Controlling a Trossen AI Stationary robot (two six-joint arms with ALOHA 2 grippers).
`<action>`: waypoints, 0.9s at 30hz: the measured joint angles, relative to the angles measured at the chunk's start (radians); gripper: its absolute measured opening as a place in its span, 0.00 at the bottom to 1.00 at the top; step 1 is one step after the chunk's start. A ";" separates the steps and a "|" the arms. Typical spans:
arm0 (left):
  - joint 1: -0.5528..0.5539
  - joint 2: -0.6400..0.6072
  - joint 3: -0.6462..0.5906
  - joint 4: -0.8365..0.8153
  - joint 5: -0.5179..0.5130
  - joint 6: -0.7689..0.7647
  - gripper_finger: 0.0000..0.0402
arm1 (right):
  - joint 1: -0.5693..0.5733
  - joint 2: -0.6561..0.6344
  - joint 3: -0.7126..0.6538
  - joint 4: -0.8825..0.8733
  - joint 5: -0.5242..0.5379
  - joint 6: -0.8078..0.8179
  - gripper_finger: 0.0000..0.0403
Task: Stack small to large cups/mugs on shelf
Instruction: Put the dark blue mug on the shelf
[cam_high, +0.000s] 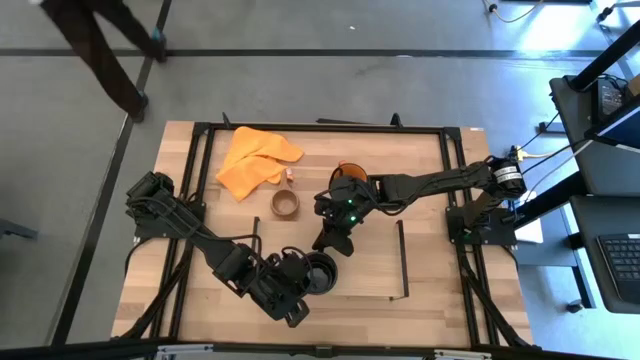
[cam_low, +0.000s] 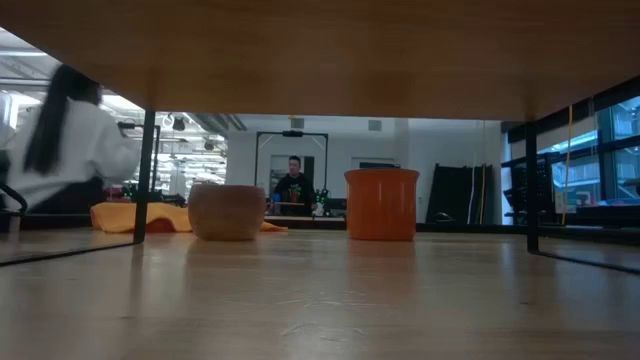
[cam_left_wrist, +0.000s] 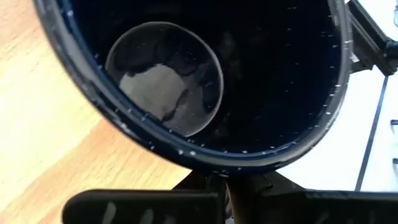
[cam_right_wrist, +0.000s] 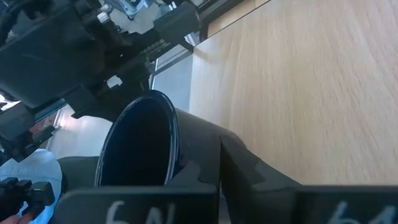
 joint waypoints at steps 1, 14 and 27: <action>0.002 0.000 0.000 -0.008 0.003 0.002 0.01 | 0.000 0.000 0.000 -0.005 0.000 0.000 0.02; 0.021 -0.007 0.000 -0.156 -0.026 0.026 0.01 | -0.028 -0.027 -0.003 -0.128 -0.128 -0.021 0.02; 0.045 -0.023 0.000 -0.219 -0.064 0.059 0.01 | -0.003 -0.087 -0.002 -0.314 -0.107 -0.003 0.02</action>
